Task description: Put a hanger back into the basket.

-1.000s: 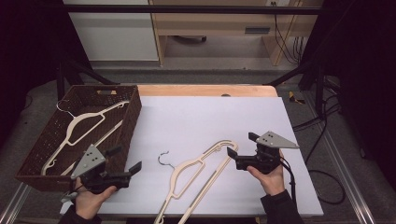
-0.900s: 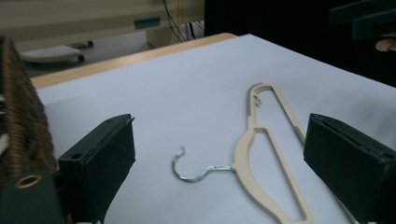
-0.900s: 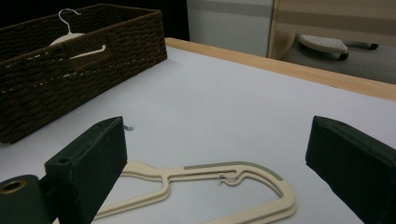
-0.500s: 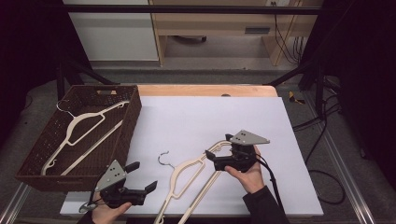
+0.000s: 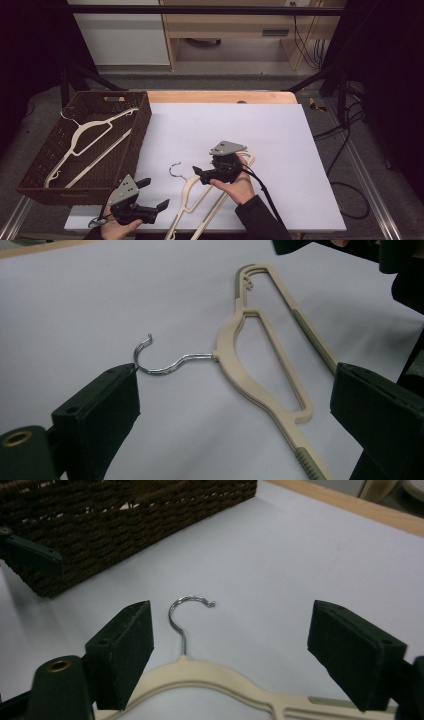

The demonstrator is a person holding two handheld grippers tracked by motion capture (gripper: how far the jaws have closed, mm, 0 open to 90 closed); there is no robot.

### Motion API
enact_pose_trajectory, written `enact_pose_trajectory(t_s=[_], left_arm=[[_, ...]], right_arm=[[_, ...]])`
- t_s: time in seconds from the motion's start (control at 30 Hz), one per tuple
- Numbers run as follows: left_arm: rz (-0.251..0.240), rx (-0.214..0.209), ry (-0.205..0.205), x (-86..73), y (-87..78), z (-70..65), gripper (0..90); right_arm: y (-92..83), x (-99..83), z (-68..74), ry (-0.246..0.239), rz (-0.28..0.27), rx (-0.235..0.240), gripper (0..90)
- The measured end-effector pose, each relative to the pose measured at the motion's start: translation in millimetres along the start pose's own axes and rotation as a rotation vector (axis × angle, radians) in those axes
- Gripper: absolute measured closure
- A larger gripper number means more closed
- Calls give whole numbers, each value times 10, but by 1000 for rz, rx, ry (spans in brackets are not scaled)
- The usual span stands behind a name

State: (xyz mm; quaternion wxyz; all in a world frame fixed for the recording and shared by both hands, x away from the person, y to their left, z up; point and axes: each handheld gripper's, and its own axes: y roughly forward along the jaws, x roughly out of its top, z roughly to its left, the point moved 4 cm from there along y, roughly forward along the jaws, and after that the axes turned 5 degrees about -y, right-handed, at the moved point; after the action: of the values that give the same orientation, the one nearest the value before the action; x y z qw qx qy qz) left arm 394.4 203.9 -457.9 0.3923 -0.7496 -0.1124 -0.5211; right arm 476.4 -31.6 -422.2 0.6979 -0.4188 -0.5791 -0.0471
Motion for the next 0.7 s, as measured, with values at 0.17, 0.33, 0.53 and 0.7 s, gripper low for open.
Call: enact_pose_trajectory(t_s=[0.17, 0.33, 0.53, 0.7], left_arm=[[22, -10, 5, -61, 17, -18, 59], [28, -8, -3, -86, 27, 18, 62], [42, -8, -13, -115, 62, 40, 67], [49, -18, -20, -134, 82, 51, 71]], right_arm=[[298, 31, 132, -27, 62, 31, 254], [601, 1, 197, -29, 133, 58, 339], [799, -109, 208, -35, 213, 68, 455], [904, -167, 228, -23, 260, 93, 570]])
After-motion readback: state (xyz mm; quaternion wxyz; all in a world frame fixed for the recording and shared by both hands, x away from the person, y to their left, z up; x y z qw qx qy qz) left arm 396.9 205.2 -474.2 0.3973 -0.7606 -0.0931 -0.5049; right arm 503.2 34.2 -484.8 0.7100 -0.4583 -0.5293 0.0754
